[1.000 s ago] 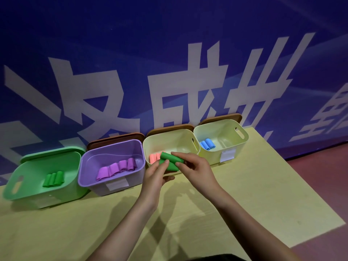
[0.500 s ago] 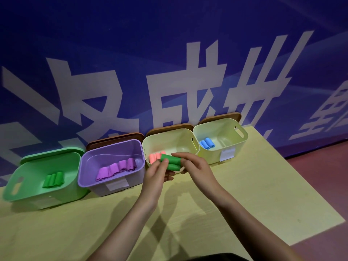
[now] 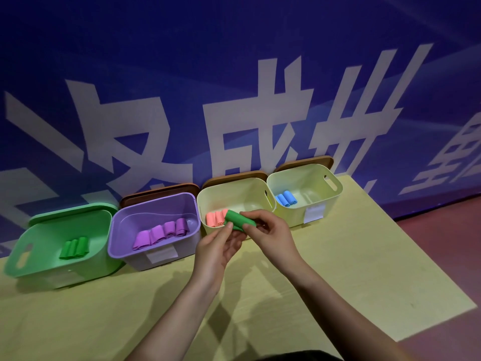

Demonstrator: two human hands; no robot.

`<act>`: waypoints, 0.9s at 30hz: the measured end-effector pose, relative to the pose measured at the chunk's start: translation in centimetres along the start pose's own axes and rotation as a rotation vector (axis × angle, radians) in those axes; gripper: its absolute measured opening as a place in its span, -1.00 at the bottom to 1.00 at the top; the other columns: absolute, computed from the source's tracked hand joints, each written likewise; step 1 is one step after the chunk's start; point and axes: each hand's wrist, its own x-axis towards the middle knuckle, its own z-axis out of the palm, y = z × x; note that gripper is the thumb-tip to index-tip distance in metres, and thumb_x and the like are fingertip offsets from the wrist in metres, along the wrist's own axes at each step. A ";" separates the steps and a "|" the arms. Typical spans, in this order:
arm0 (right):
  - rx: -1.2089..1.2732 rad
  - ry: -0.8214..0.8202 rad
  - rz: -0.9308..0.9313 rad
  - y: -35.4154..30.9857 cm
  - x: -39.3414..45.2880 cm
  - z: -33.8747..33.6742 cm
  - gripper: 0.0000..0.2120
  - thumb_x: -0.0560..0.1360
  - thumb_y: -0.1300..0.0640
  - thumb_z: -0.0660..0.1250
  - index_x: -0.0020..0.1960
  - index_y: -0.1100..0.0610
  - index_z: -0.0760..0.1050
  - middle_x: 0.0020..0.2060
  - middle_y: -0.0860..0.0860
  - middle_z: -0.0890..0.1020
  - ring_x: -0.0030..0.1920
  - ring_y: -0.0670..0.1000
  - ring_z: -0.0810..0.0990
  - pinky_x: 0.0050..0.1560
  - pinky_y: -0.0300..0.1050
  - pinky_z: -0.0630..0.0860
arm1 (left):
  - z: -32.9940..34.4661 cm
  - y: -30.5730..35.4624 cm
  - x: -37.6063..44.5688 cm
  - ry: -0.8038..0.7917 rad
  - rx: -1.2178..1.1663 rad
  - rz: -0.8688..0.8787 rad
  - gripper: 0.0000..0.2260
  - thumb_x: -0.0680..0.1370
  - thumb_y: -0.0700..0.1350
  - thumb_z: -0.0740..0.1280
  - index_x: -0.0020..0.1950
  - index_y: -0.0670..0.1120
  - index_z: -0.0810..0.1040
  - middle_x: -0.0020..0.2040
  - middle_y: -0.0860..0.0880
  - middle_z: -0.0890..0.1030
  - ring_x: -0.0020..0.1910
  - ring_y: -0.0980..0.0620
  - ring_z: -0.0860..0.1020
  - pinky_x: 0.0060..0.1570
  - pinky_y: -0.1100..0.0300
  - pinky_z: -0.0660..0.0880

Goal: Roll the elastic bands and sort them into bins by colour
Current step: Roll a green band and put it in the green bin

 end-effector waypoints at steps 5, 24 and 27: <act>-0.225 0.038 -0.200 0.9 -0.1 0.0 -0.67 0.41 0.37 0.41 0.06 0.02 0.65 -0.12 -0.07 0.56 -0.09 -0.15 0.54 -0.04 -0.37 0.43 | 0.2 0.4 -0.1 0.004 -0.065 -0.019 -0.84 0.59 -0.31 0.20 -0.01 -0.25 0.58 -0.11 -0.19 0.68 -0.15 -0.01 0.68 -0.15 0.27 0.61; 0.042 -0.032 0.134 0.0 -0.8 1.1 -0.87 0.49 0.34 0.35 -0.09 0.13 0.60 -0.21 0.00 0.66 -0.22 -0.21 0.62 -0.13 -0.37 0.49 | -0.6 -0.1 -0.5 0.036 0.094 0.143 -0.83 0.59 -0.34 0.20 0.00 -0.18 0.57 -0.18 -0.01 0.65 -0.21 0.13 0.60 -0.10 0.34 0.56; 0.022 -0.059 0.145 0.0 -0.7 1.0 -0.89 0.52 0.33 0.30 -0.07 0.17 0.57 -0.24 0.01 0.65 -0.24 -0.16 0.62 -0.14 -0.32 0.50 | 0.8 -0.7 0.2 0.093 0.196 0.183 -0.83 0.61 -0.32 0.17 -0.06 -0.13 0.51 -0.19 -0.05 0.56 -0.25 0.09 0.49 -0.19 0.33 0.48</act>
